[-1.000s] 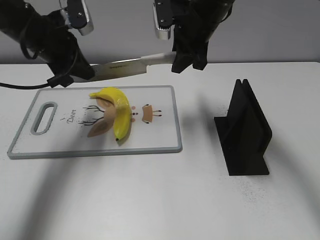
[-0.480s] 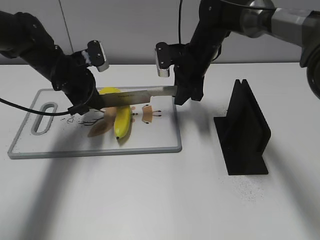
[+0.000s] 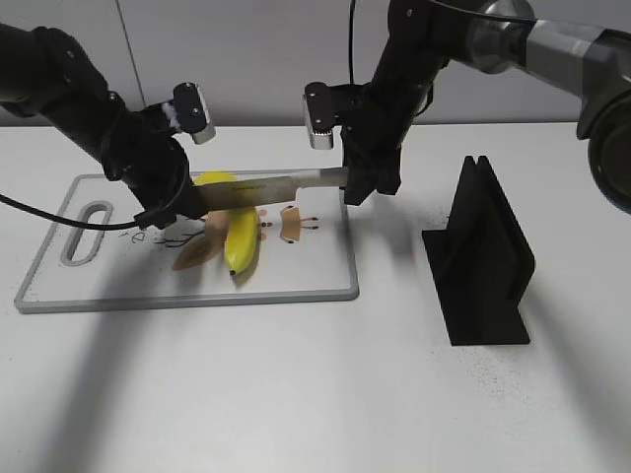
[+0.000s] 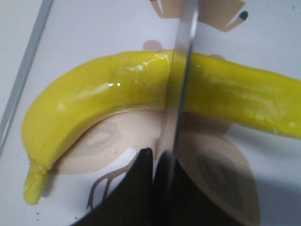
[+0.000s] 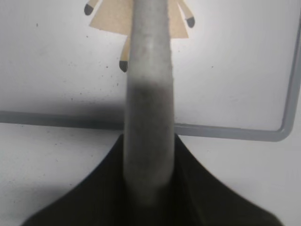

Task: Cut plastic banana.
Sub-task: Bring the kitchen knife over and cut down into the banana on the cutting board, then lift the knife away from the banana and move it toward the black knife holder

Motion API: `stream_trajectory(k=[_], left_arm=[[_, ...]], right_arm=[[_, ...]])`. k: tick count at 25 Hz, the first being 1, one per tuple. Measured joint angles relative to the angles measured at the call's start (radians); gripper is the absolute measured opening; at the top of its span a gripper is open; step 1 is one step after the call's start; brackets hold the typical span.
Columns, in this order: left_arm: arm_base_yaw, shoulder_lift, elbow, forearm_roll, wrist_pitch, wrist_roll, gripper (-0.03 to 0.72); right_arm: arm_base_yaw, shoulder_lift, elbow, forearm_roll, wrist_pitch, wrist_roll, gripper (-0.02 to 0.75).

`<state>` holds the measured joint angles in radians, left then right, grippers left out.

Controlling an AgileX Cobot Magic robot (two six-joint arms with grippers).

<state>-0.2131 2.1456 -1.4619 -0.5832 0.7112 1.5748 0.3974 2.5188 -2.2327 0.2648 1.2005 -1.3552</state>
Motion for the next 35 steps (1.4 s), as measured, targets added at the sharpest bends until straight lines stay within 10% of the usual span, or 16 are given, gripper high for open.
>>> stream_trajectory(k=[17,26,35], left_arm=[[0.000,-0.222,0.018,0.072,0.029,-0.014,0.023],[0.000,-0.270,0.018,-0.018,-0.005,-0.075,0.645],[0.002,-0.369,0.005,0.052,-0.061,-0.409,0.684]], right_arm=[[0.013,-0.148,-0.050,0.008,0.030,0.022,0.163],[0.013,-0.170,-0.049,0.024,0.029,0.061,0.162],[0.013,-0.190,-0.032,0.010,0.027,0.230,0.161]])
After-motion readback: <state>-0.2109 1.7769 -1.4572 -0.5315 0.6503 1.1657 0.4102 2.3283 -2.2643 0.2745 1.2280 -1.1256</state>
